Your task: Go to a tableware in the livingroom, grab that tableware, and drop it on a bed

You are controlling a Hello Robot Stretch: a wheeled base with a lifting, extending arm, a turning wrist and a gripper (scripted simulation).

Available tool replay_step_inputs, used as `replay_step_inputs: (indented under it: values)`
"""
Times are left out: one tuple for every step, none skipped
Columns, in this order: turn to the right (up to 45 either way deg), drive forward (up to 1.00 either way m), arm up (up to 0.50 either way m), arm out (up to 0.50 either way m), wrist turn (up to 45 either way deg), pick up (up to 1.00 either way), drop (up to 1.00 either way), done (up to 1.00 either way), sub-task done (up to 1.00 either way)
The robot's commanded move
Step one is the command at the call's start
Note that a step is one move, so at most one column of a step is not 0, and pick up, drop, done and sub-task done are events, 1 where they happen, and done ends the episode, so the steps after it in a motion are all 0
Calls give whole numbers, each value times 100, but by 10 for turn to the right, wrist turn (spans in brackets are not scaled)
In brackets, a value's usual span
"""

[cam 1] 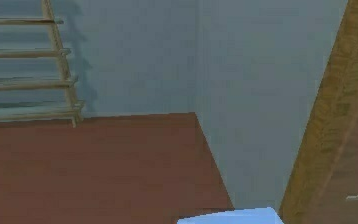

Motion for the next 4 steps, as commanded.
replay_step_inputs:
  values:
    - [450,0,0,0,0,0,0,0,0]
    - [300,0,0,0,0,0,0,0,0]
    - [0,100,0,0,0,0,0,0,0]
    - [0,65,0,0,0,0,0,0,0]
